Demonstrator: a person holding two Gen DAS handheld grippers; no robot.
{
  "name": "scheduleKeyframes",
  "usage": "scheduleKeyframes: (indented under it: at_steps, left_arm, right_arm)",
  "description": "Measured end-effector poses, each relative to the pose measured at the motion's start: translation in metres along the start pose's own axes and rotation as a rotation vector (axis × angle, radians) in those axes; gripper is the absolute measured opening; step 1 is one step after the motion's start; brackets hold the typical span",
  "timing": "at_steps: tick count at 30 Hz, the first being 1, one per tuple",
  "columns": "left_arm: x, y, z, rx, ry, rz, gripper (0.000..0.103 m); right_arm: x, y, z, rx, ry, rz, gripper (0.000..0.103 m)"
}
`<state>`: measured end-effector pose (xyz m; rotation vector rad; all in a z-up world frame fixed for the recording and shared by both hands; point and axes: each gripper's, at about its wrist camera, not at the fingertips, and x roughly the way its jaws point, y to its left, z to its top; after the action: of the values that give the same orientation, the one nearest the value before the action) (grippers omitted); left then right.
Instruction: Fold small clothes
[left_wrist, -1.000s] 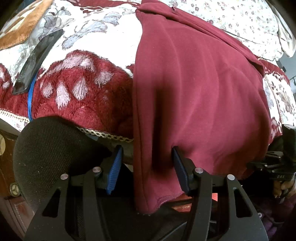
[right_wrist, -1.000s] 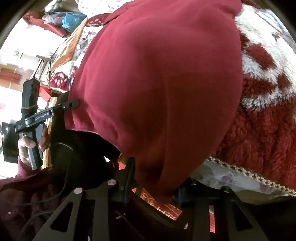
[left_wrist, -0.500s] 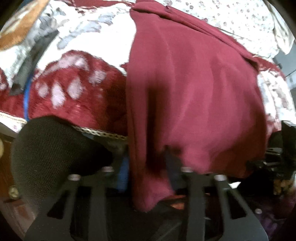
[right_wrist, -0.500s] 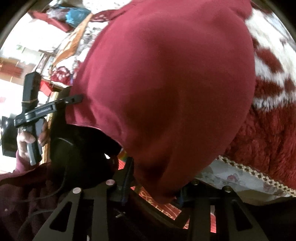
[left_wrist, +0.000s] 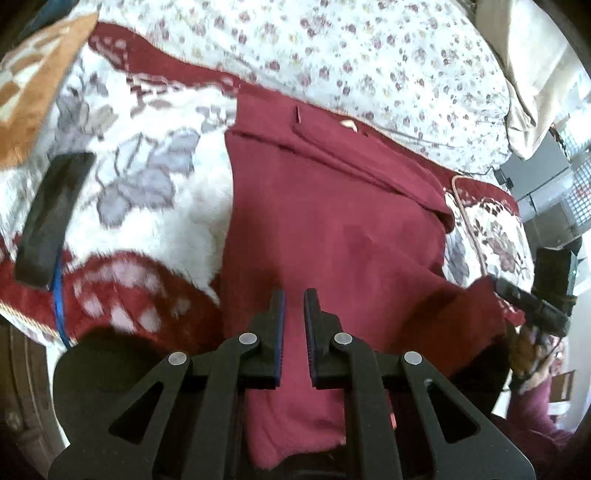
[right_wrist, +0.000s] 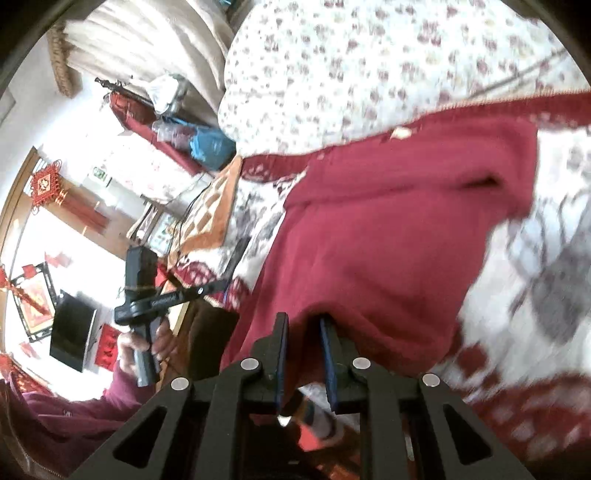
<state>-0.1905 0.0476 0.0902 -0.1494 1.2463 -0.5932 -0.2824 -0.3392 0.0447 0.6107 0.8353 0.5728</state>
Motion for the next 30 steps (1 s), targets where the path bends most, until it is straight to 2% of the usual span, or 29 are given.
scheduleKeyframes:
  at_steps: [2, 3, 4, 5, 6, 7, 9, 12, 13, 14, 15, 16, 17, 21, 25, 28, 30]
  left_arm:
    - [0.006, 0.009, -0.007, -0.048, 0.049, -0.002, 0.011]
    - [0.009, 0.015, -0.010, -0.071, 0.081, 0.008, 0.017]
    - [0.014, 0.023, -0.016, -0.099, 0.109, 0.027, 0.029]
    - [0.015, 0.027, -0.021, -0.112, 0.117, 0.039, 0.037]
    - [0.016, 0.030, -0.027, -0.127, 0.126, 0.052, 0.052]
    - [0.018, 0.033, -0.033, -0.142, 0.135, 0.062, 0.060]
    - [0.020, 0.035, -0.042, -0.154, 0.158, 0.068, 0.062]
    - [0.027, 0.031, -0.054, -0.119, 0.189, 0.106, 0.062]
    - [0.030, 0.027, -0.056, -0.091, 0.188, 0.136, 0.062]
    - [0.034, 0.023, -0.058, -0.065, 0.190, 0.167, 0.062]
    - [0.037, 0.020, -0.058, -0.047, 0.193, 0.188, 0.062]
    - [0.042, 0.016, -0.059, -0.020, 0.198, 0.212, 0.063]
    - [0.045, 0.013, -0.059, -0.001, 0.204, 0.222, 0.063]
    - [0.052, 0.006, -0.058, -0.001, 0.210, 0.193, 0.063]
    - [0.068, 0.006, -0.061, 0.039, 0.253, 0.266, 0.063]
    - [0.072, 0.011, -0.065, 0.002, 0.257, 0.244, 0.063]
    - [0.076, 0.008, -0.068, 0.025, 0.264, 0.253, 0.071]
  right_arm:
    - [-0.003, -0.001, 0.006, -0.003, -0.020, -0.004, 0.017]
    - [-0.003, -0.003, 0.006, 0.000, -0.025, -0.008, 0.017]
    - [-0.004, -0.007, 0.007, 0.004, -0.026, -0.010, 0.017]
    - [-0.002, -0.012, 0.006, 0.018, -0.024, -0.011, 0.017]
    - [0.000, -0.016, 0.006, 0.028, -0.018, -0.013, 0.017]
    - [0.000, -0.019, 0.007, 0.036, -0.013, -0.019, 0.017]
    - [0.005, -0.025, 0.004, 0.052, 0.019, -0.033, 0.017]
    - [0.014, -0.026, -0.004, 0.058, 0.117, -0.044, 0.018]
    - [0.016, -0.023, -0.008, 0.035, 0.146, -0.098, 0.025]
    - [0.016, -0.022, -0.011, 0.019, 0.163, -0.145, 0.049]
    - [0.015, -0.022, -0.015, 0.012, 0.183, -0.209, 0.059]
    - [0.015, -0.025, -0.016, 0.016, 0.195, -0.236, 0.067]
    - [0.015, -0.028, -0.022, 0.032, 0.233, -0.262, 0.067]
    - [0.024, -0.037, -0.044, 0.073, 0.351, -0.252, 0.067]
    - [0.047, -0.050, -0.074, 0.116, 0.481, -0.293, 0.066]
    - [0.066, -0.062, -0.084, 0.121, 0.525, -0.351, 0.066]
    - [0.072, -0.066, -0.086, 0.154, 0.518, -0.319, 0.066]
